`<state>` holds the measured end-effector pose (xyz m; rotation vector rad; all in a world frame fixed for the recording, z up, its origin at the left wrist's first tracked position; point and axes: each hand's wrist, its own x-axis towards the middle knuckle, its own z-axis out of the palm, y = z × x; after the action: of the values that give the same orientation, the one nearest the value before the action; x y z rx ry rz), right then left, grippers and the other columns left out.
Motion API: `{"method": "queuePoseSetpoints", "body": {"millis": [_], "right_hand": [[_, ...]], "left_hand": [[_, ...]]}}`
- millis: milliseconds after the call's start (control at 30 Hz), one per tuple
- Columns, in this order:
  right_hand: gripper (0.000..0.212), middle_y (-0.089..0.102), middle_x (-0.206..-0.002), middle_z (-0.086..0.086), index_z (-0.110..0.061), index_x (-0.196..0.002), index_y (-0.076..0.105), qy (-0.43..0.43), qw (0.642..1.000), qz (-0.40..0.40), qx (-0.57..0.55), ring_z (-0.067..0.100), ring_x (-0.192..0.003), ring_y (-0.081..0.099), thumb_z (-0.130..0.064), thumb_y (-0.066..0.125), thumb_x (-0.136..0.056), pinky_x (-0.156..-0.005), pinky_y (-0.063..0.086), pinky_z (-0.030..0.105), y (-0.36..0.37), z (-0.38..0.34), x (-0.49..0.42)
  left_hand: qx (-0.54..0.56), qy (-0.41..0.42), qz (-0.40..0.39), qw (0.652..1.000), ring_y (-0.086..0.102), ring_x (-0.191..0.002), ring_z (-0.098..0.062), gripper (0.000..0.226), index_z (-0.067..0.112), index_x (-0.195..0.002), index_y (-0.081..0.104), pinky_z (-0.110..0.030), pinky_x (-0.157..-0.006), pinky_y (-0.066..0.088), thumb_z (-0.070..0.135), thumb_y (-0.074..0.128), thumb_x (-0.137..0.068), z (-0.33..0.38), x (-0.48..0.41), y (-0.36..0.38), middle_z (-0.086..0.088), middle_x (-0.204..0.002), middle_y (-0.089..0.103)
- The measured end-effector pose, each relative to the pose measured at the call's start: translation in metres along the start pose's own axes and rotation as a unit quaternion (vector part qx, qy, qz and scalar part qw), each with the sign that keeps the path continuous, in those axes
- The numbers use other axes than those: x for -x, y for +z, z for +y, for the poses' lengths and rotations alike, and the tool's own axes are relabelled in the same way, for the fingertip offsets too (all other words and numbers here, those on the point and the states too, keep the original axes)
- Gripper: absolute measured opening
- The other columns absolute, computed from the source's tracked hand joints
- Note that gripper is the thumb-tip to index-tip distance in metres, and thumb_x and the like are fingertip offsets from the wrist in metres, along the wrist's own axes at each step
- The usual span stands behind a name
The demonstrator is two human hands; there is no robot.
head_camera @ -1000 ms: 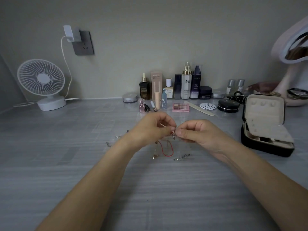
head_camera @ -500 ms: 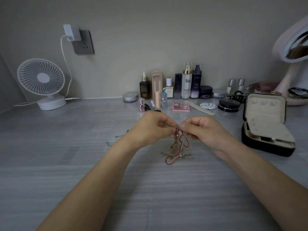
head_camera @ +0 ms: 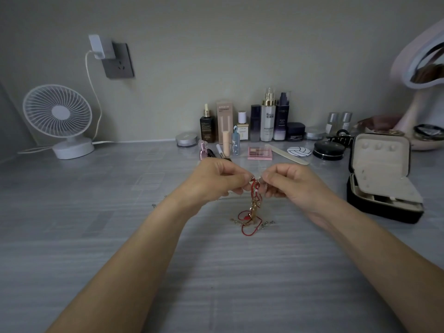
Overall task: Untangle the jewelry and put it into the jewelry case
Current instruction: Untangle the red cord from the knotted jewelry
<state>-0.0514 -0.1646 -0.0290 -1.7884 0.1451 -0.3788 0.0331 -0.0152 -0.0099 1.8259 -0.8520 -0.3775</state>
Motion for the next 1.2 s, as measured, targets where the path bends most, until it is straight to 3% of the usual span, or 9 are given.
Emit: {"method": "queuePoseSetpoints", "body": {"millis": [267,400,633,967,1200], "right_hand": [[0.018,0.049,-0.052,-0.007,-0.014,-0.07,0.062,-0.009,0.999,0.002,0.031,0.007,-0.052,0.042,-0.009,0.058,-0.087,-0.059,0.037,0.021,-0.001,0.003,0.0],[0.017,0.052,-0.053,-0.01,-0.017,-0.072,0.064,-0.006,0.999,-0.015,0.044,0.003,-0.051,0.045,-0.008,0.059,-0.086,-0.058,0.041,0.017,0.0,0.002,0.001],[0.009,0.057,-0.063,0.001,-0.017,-0.085,0.063,-0.017,0.999,-0.023,0.024,0.006,-0.055,0.051,-0.008,0.062,-0.085,-0.053,0.043,0.012,0.001,0.005,0.0],[0.005,0.046,-0.049,-0.009,-0.016,-0.075,0.07,-0.132,0.967,0.047,0.213,0.001,-0.044,0.04,-0.015,0.069,-0.08,-0.047,0.032,0.009,0.001,0.012,-0.001],[0.01,0.055,-0.056,-0.008,-0.021,-0.072,0.07,-0.131,0.967,0.049,0.212,0.001,-0.048,0.044,-0.015,0.07,-0.079,-0.049,0.036,0.01,0.002,0.012,-0.001]], "left_hand": [[0.015,0.001,0.076,0.997,0.056,-0.059,-0.001,0.01,0.023,-0.074,0.067,-0.01,-0.049,0.043,0.017,0.069,-0.081,0.0,-0.001,-0.001,0.008,-0.067,0.064],[0.025,-0.009,0.07,0.997,0.059,-0.063,-0.001,0.009,0.024,-0.075,0.066,-0.013,-0.054,0.045,0.021,0.066,-0.084,0.0,-0.001,-0.001,0.01,-0.072,0.067],[-0.02,-0.018,0.029,0.999,0.057,-0.06,0.002,0.012,0.023,-0.073,0.065,-0.015,-0.056,0.043,0.022,0.064,-0.085,0.001,0.0,0.002,0.01,-0.069,0.067],[0.001,-0.019,0.026,0.999,0.058,-0.055,0.004,0.009,0.022,-0.071,0.066,-0.016,-0.055,0.044,0.023,0.071,-0.079,-0.004,-0.003,0.006,0.013,-0.058,0.066],[0.02,-0.017,0.049,0.998,0.057,-0.055,0.003,0.014,0.023,-0.08,0.067,-0.013,-0.053,0.044,0.01,0.065,-0.084,-0.006,-0.004,0.006,0.005,-0.072,0.066]]}}
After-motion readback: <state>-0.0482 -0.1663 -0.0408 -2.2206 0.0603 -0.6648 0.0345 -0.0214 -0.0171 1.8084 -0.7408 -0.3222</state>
